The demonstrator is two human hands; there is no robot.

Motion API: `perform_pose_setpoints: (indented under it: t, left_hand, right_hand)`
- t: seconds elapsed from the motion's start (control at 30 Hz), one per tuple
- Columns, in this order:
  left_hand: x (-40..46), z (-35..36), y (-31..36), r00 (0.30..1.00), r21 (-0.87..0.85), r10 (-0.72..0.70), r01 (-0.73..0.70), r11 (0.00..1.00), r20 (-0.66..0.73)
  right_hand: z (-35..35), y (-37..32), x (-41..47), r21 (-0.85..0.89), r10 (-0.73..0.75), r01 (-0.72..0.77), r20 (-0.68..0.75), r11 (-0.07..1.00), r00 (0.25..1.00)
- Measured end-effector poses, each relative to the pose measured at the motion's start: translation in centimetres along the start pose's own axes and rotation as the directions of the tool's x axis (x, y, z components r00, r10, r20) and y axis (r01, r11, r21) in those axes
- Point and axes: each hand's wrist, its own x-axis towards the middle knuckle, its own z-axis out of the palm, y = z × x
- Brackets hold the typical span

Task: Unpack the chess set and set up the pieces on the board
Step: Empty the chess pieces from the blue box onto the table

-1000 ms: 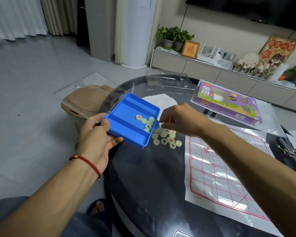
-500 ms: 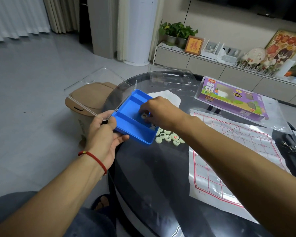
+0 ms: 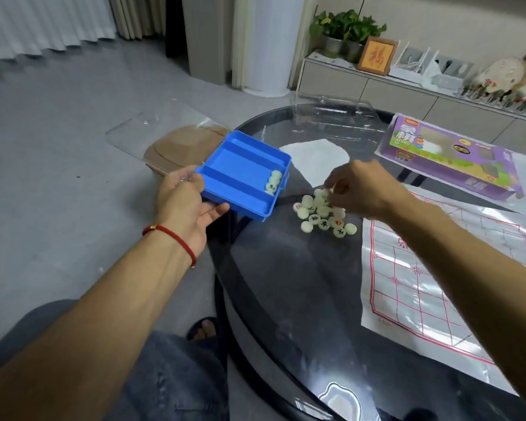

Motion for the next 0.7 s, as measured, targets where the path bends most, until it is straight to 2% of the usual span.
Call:
perform_pose_setpoints:
  t: [0.23, 0.4, 0.7]
  left_hand:
    - [-0.4, -0.1, -0.5, 0.999, 0.019, -0.031, 0.031, 0.999, -0.015]
    - [-0.9, 0.1, -1.0, 0.999, 0.057, -0.048, 0.048, 0.997, 0.002]
    - [-1.2, -0.5, -1.3, 0.993, 0.023, -0.111, 0.111, 0.994, 0.028]
  right_hand:
    - [0.9, 0.2, 0.0, 0.02, 0.025, -0.026, 0.042, 0.999, 0.999]
    - [0.3, -0.1, -0.1, -0.018, -0.008, 0.007, -0.067, 1.0, 0.998]
    - [1.0, -2.2, -0.2, 0.022, -0.04, 0.043, -0.126, 0.999, 0.991]
